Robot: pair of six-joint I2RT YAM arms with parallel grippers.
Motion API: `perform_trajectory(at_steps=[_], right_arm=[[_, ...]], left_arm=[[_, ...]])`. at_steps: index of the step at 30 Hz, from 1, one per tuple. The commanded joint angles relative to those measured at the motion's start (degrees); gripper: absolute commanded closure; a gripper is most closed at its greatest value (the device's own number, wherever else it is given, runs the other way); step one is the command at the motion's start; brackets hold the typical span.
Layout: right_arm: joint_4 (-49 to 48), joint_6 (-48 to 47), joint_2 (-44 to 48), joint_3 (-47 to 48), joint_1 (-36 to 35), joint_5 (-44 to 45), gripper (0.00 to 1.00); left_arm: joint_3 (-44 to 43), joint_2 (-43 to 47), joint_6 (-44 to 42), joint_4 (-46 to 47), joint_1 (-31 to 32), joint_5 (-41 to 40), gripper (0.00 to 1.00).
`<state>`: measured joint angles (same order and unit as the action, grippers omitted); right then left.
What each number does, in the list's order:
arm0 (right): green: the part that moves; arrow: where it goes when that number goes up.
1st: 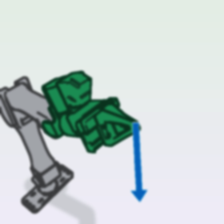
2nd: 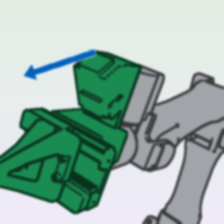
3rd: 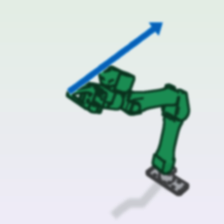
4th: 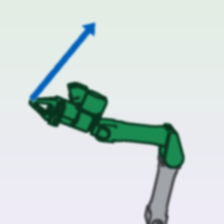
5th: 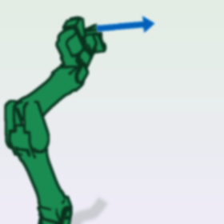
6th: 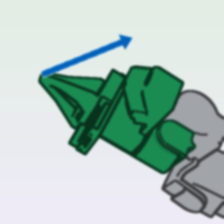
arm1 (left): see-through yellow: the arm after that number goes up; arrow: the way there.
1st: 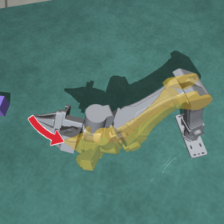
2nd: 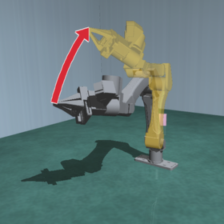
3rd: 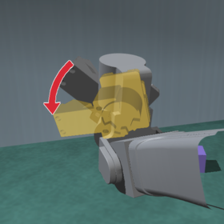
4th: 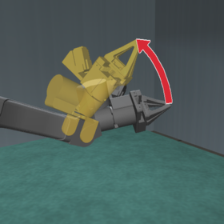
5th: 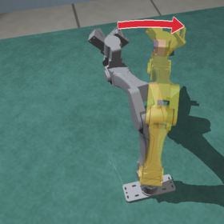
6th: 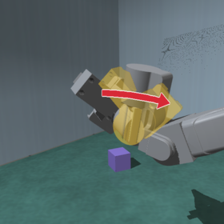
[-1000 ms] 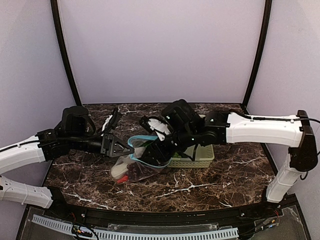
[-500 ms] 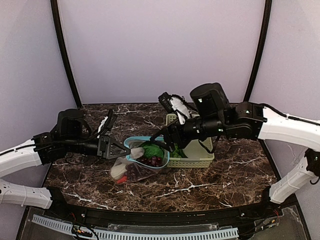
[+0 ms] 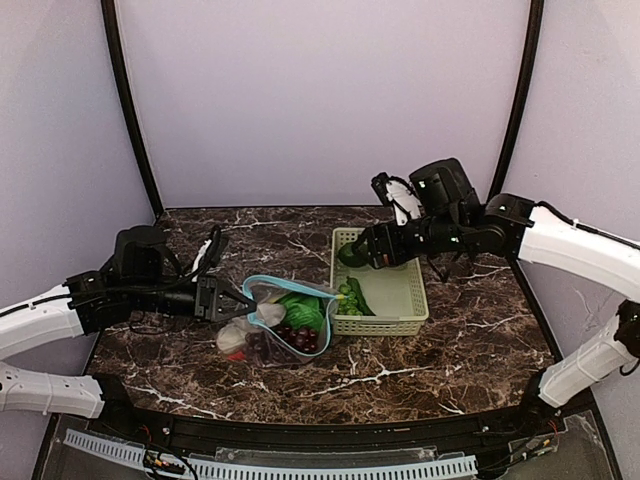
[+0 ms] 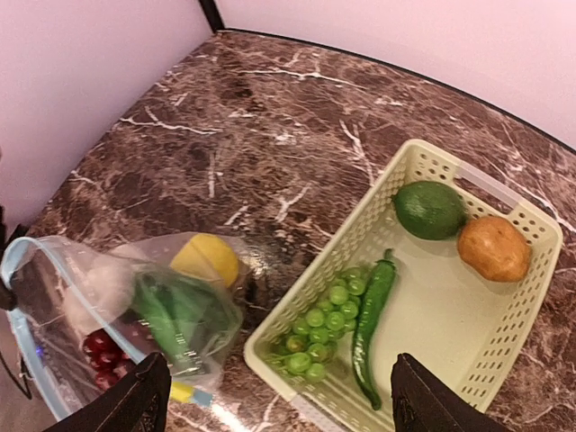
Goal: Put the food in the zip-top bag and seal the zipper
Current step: Place the fake vegetable in the zipper food storage bag, then pick up the fake fruit from the bin.
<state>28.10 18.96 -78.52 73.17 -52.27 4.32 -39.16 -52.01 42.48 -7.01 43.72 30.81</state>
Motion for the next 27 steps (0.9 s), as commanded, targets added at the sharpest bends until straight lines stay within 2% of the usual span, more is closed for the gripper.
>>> perform_trajectory(at_steps=[1,4,9,14,18,27], right_arm=[[0.9,-1.5,-4.5,-0.1,5.0,0.5,0.18],[0.7,-4.2,-8.5,1.5,7.7,-0.1,0.18],[-1.5,-8.8,-15.0,4.7,12.4,-7.1,0.17],[-2.4,-13.2,-21.9,8.7,14.7,-9.6,0.17],[-2.6,-16.9,-27.6,14.0,16.6,-15.0,0.17],[-1.0,-21.4,-39.4,23.9,18.4,-16.1,0.17]], left_arm=[[1.1,1.1,0.2,-1.2,-1.2,-2.8,0.99],[1.7,1.6,0.4,-1.2,-2.0,-3.3,0.99],[2.7,0.7,-0.2,-1.6,-3.5,-1.1,0.99],[2.3,1.2,-1.9,-1.9,-3.6,0.9,0.99],[1.0,0.7,-3.1,-3.9,-3.8,2.0,0.99],[-1.6,-0.7,-5.3,-8.0,-4.4,2.7,0.99]])
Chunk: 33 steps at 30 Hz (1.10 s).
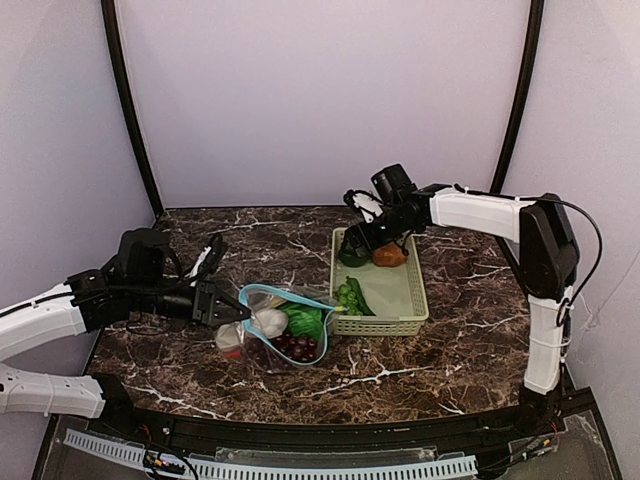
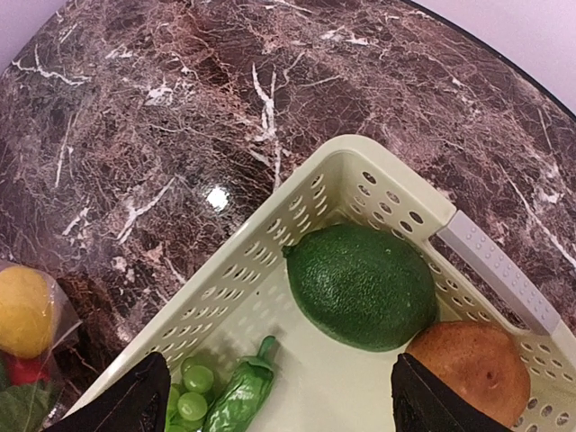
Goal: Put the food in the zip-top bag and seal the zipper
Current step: Pick up the fake fruit from the bin.
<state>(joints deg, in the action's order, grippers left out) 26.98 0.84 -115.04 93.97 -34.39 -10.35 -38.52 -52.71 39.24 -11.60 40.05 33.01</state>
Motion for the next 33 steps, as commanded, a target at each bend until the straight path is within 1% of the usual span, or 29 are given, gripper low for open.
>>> perform_trajectory(at_steps=[1,10,15,19,23,26,29,33], right_arm=[[0.2,-3.6,-3.6,3.7,0.5,-1.2,0.17],[0.5,-8.1,-10.8,10.2,0.6,4.8,0.16],[2.0,-9.4,-15.5,14.0,1.0,4.7,0.15],[2.4,-9.5,-16.9,15.1,1.0,4.6,0.15],[2.7,-9.4,-15.6,13.2,0.7,4.4,0.18],[2.0,-10.0,-12.8,9.0,-0.1,4.0,0.20],[0.3,-10.2,-10.4,5.5,-0.6,4.4,0.20],[0.4,-9.7,-11.1,5.6,-0.6,6.1,0.20]], left_arm=[[-2.7,0.0,-2.2,-4.1,-0.8,0.5,0.99],[-4.4,0.2,-2.4,-6.1,-1.1,0.3,0.99],[-6.2,0.1,-3.0,-7.7,-1.1,0.2,0.99],[-7.2,0.2,-3.7,-9.3,-1.2,-0.2,0.99],[-7.4,0.2,-3.8,-9.7,-1.3,-0.4,0.99],[-7.0,0.3,-3.8,-9.4,-1.2,-0.6,0.99],[-6.8,0.2,-3.8,-9.1,-1.2,-0.5,0.99],[-6.6,-0.1,-3.6,-8.4,-1.3,-0.2,0.99]])
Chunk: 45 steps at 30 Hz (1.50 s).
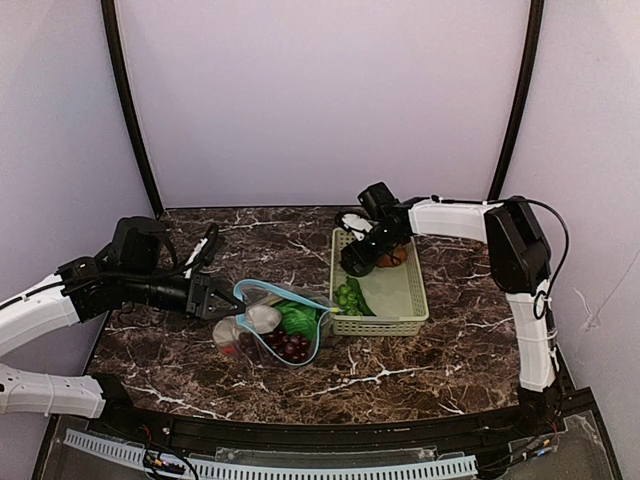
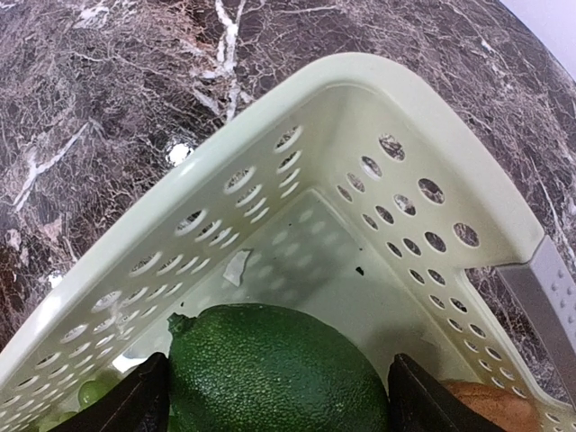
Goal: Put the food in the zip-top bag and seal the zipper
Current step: Pick up the fake fruit from the bin.
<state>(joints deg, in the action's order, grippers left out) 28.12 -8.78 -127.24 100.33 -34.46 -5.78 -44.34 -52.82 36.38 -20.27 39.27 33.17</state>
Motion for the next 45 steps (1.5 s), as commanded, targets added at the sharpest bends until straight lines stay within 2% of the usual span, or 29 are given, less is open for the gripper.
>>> perform_trajectory(at_steps=[1,10,15,20,27,34,45], right_arm=[[-0.6,0.0,0.7,-0.5,-0.5,1.2,0.19],[-0.3,0.3,-1.6,1.0,-0.5,0.2,0.18],[-0.3,0.6,-0.3,0.3,-0.5,0.0,0.27],[-0.7,1.1,3.8,-0.9,-0.5,-1.1,0.29],[-0.8,2.5,14.8,-4.3,-0.5,-1.9,0.31],[-0.1,4.4,29.5,-11.1,-1.7,-3.1,0.32],[1.0,13.4,50.4,-18.9,-14.7,-0.6,0.33]], left_arm=[[-0.8,0.0,-0.7,0.4,-0.5,-0.3,0.99],[-0.9,0.8,-0.6,-0.3,-0.5,-0.6,0.99],[-0.6,1.0,-0.7,-0.1,-0.5,-0.7,0.99],[-0.6,0.9,-0.5,0.6,-0.5,-0.2,0.99],[-0.8,2.0,-1.7,2.7,-0.5,3.3,0.99],[-1.6,1.4,-2.9,2.6,-0.3,5.4,0.99],[-4.1,-2.8,-2.4,5.0,6.4,0.7,0.99]])
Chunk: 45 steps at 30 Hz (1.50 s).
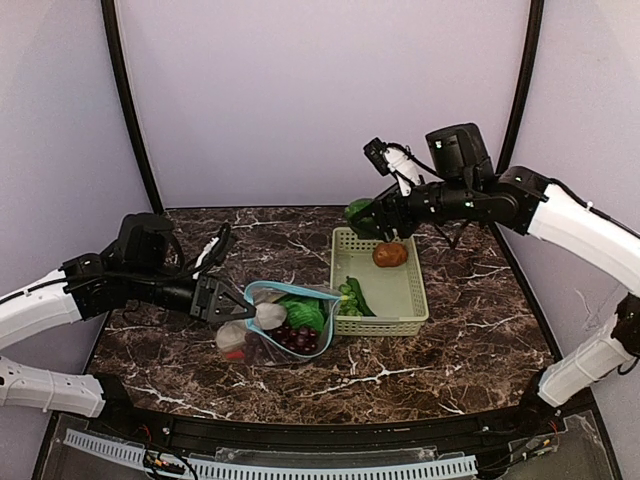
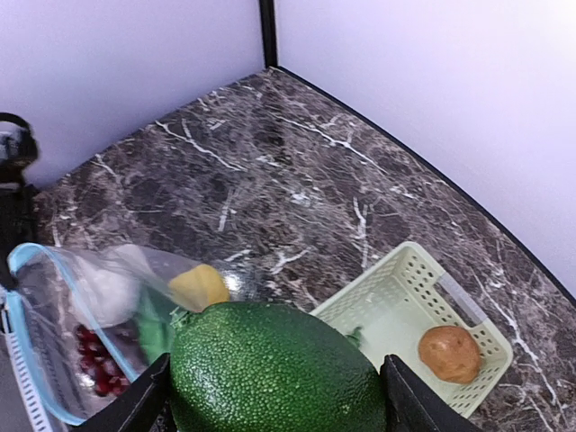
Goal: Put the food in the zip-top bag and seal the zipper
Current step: Pick up the fake fruit from the bin, then place the fake fruit in the zipper food storage bag.
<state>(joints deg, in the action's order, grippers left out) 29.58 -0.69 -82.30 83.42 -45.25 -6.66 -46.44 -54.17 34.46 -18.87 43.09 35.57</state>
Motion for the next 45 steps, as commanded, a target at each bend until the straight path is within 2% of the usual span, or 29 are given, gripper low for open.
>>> perform_trajectory(at_steps=[1,5,10,18,27,35,45], right_arm=[[-0.4,6.0,6.5,-2.3,-5.5,0.7,0.33],[0.1,9.2,9.5,-4.9,-11.9,5.7,0.33],[-3.9,12.6,11.0,-9.9,-20.8,8.3,0.33],[-7.7,11.9,5.2,-10.7,-28.6,15.0,0.33],[-6.1,8.9,-7.4,-6.4,-29.1,20.8,0.33],[-5.4,11.7,-12.0,-6.0,-27.2,22.5,0.26],[-5.9,12.0,-11.9,-5.3,-25.9,18.5,0.03]], left_arm=[[-2.0,-1.6,-0.3,4.2,3.6,-2.1,0.99],[-1.3,-1.6,2.3,8.3,6.0,-3.6,0.99],[0.7,-1.1,6.2,12.3,7.0,-4.7,0.99],[1.8,-0.7,8.3,13.4,7.4,-6.3,0.99],[1.9,-1.0,8.4,13.8,7.4,-5.9,0.99],[1.9,-0.5,7.7,13.1,7.4,-5.7,0.99],[2.1,0.5,7.7,11.9,7.4,-6.3,0.99]])
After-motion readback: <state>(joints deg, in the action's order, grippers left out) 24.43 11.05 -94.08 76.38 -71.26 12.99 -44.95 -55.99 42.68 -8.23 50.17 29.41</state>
